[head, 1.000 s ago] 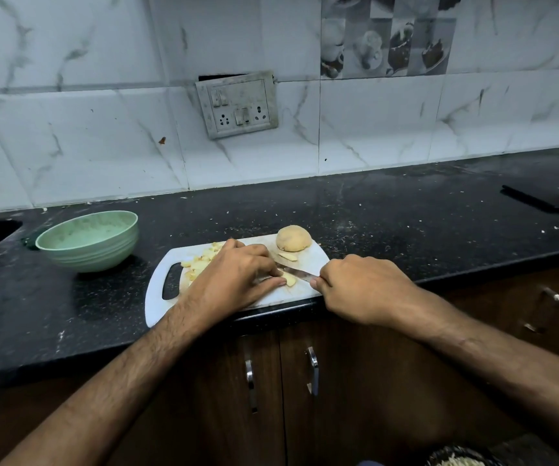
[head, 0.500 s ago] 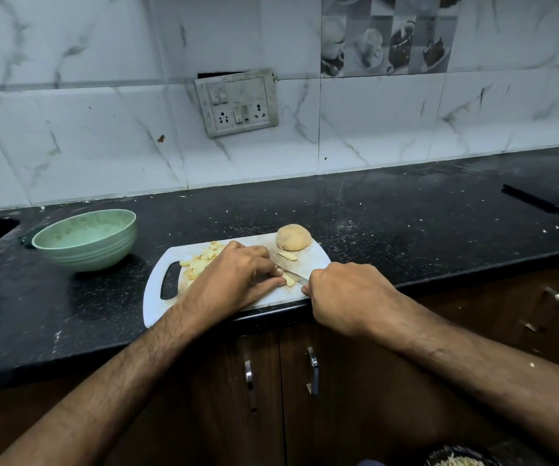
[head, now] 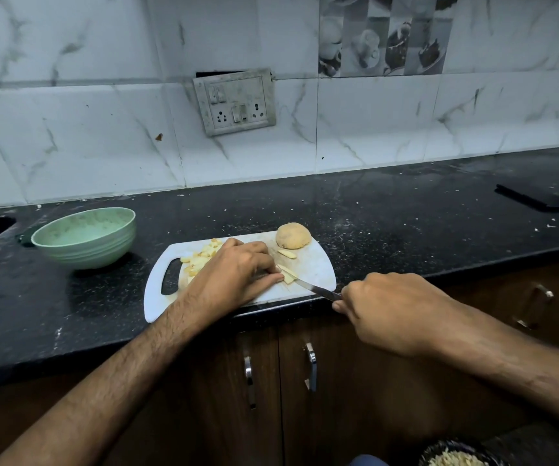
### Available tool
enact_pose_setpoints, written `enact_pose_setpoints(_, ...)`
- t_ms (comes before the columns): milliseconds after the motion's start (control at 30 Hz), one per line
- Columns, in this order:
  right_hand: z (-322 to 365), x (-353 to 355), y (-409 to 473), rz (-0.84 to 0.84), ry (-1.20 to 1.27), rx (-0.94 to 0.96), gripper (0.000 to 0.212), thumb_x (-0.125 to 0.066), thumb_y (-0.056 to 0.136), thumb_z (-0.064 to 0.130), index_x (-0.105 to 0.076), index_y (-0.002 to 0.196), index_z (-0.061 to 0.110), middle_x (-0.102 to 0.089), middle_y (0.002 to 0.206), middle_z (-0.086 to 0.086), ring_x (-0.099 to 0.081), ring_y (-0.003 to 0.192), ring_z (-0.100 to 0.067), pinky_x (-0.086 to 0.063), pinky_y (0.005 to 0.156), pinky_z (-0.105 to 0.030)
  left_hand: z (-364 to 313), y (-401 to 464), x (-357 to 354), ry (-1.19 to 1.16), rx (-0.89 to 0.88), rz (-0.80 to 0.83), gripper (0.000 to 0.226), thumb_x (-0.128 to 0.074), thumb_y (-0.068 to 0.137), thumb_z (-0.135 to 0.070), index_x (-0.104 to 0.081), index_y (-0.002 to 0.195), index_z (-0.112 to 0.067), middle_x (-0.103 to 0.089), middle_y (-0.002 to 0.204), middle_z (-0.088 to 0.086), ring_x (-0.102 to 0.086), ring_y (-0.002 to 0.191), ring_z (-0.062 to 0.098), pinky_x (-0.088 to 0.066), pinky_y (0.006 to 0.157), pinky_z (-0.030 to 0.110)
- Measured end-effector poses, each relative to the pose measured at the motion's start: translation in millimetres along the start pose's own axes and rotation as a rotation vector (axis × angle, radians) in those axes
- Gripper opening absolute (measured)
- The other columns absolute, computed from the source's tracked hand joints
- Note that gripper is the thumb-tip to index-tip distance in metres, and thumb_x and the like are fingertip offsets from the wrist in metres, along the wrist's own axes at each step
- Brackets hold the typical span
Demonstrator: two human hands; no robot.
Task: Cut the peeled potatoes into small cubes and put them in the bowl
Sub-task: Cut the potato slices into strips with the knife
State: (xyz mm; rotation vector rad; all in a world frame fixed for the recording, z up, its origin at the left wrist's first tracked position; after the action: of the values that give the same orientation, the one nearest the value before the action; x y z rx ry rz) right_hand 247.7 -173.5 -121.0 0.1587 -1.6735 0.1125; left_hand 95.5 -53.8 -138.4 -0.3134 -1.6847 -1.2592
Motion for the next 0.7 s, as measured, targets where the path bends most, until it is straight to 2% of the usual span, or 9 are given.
enact_pose_setpoints(100, -3, 7, 1, -0.012, -0.075, 0.015, 0.031, -0.029, 0.104, 0.045, -0.049, 0.091, 0.026, -0.065, 0.107, -0.005, -0.063, 0.098, -0.029, -0.037, 0.069, -0.034, 2, 0, 2, -0.042, 0.022, -0.004, 0.017, -0.067, 0.092, -0.042, -0.068, 0.088, -0.025, -0.062, 0.091, -0.016, -0.059, 0.085, 0.003, -0.032, 0.076, 0.028)
enact_pose_setpoints(267, -13, 13, -6, -0.011, -0.119, 0.015, 0.03, -0.028, 0.105, 0.046, -0.042, 0.085, 0.028, -0.066, 0.105, -0.003, -0.064, 0.098, -0.028, -0.038, 0.069, -0.034, 2, 0, -2, 0.013, 0.049, 0.045, 0.016, -0.065, 0.094, -0.042, -0.064, 0.092, -0.026, -0.067, 0.093, -0.015, -0.062, 0.092, 0.007, -0.035, 0.086, 0.033)
enact_pose_setpoints(433, -17, 9, 11, -0.043, -0.139, -0.01, 0.036, -0.027, 0.104, 0.045, -0.056, 0.096, 0.025, -0.066, 0.108, -0.004, -0.064, 0.1, -0.03, -0.043, 0.074, -0.038, 3, 1, 1, 0.036, 0.069, 0.038, 0.011, -0.07, 0.092, -0.03, -0.063, 0.1, -0.027, -0.065, 0.1, -0.015, -0.062, 0.098, 0.01, -0.029, 0.084, 0.037)
enact_pose_setpoints(533, -23, 5, 30, -0.056, -0.114, -0.047, 0.041, -0.027, 0.104, 0.046, -0.059, 0.103, 0.022, -0.065, 0.111, -0.005, -0.063, 0.102, -0.031, -0.042, 0.076, -0.039, 2, 1, 1, 0.075, 0.05, 0.057, 0.008, -0.069, 0.093, -0.029, -0.066, 0.101, -0.029, -0.063, 0.1, -0.015, -0.061, 0.099, 0.011, -0.021, 0.079, 0.035)
enact_pose_setpoints(700, -25, 1, 49, -0.086, -0.024, -0.094, 0.042, -0.027, 0.104, 0.048, -0.061, 0.107, 0.022, -0.065, 0.113, -0.005, -0.062, 0.102, -0.031, -0.043, 0.077, -0.04, 2, -2, 5, 0.074, 0.063, 0.048, 0.005, -0.063, 0.095, -0.036, -0.064, 0.097, -0.031, -0.062, 0.096, -0.016, -0.06, 0.097, 0.009, -0.026, 0.085, 0.039)
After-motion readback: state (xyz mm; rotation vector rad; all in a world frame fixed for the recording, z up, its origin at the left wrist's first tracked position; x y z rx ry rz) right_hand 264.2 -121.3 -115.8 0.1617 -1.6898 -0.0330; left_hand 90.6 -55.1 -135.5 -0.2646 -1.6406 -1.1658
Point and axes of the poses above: each hand's wrist, its own y-axis towards the middle knuckle, its own x-axis out of the back of the hand, z = x × y, the point moved 7 cm from there along y, towards the middle knuckle
